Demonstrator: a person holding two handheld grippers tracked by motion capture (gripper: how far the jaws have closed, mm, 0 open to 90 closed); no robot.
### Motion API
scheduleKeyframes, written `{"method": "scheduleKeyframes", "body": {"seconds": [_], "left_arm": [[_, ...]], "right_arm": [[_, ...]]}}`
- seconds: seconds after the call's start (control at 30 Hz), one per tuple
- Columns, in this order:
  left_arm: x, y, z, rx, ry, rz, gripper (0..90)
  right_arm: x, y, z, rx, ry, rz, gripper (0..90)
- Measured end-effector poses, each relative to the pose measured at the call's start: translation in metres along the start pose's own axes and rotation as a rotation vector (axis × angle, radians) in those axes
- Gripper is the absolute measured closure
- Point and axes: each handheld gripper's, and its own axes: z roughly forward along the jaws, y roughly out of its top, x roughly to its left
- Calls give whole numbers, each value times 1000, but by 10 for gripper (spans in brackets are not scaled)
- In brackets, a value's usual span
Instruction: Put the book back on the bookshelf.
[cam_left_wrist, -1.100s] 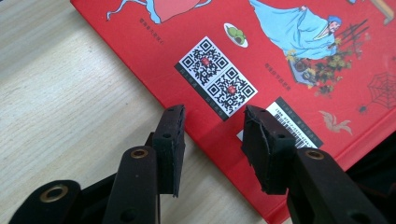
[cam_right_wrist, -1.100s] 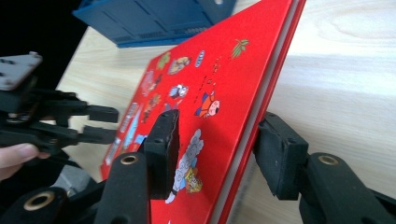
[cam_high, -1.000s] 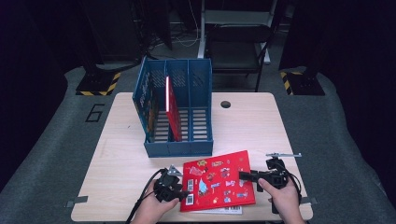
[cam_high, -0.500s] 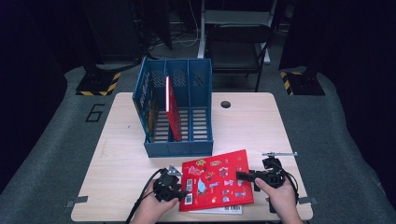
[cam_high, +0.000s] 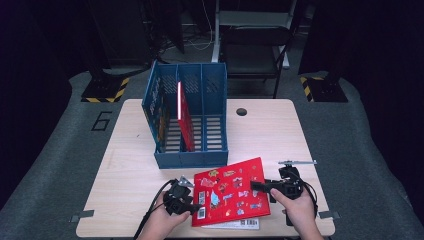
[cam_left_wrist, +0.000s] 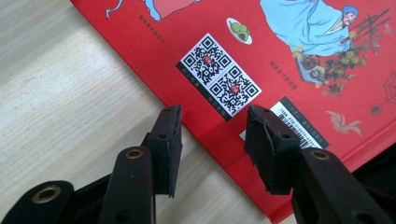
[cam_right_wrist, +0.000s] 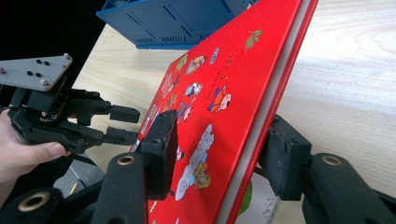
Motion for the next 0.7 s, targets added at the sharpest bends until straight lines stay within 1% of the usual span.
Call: {"method": "scheduleKeyframes", "body": {"seconds": [0.03,0.07,0.13,0.2,0.27,0.33,0.43,0.47,0.5,0.57,0.63,0.67,0.7], "left_arm": [[0,0,0,-2,1,-2,563],[-1,0,0,-2,9,3,563],[-2,1,0,12,19,29,564],[-3,2,0,11,24,29,564],[-3,1,0,3,29,30,563],[-3,0,0,-1,38,24,560],[-5,0,0,-3,65,16,503],[-4,0,0,-4,70,10,480],[-3,-1,0,-13,66,-10,468],[-2,-2,0,-18,58,-22,466],[-1,-2,-1,-11,60,-7,464],[-2,-2,-1,-14,65,-11,464],[-2,-2,-2,-14,68,-9,464]], "right_arm": [[-1,0,1,3,1,0,490],[-2,0,1,12,1,12,486],[-4,-1,2,15,-3,21,483],[-6,-2,3,19,-4,22,480],[-8,-3,4,15,6,28,481],[-10,-4,4,13,21,45,481],[-12,-6,6,14,25,58,481],[-12,-6,6,12,25,54,481],[-12,-6,6,6,30,47,481],[-9,-5,4,-3,45,51,481],[-5,-3,2,-12,62,51,482],[-3,-1,1,-19,70,37,482],[0,0,1,-22,70,35,482]]}}
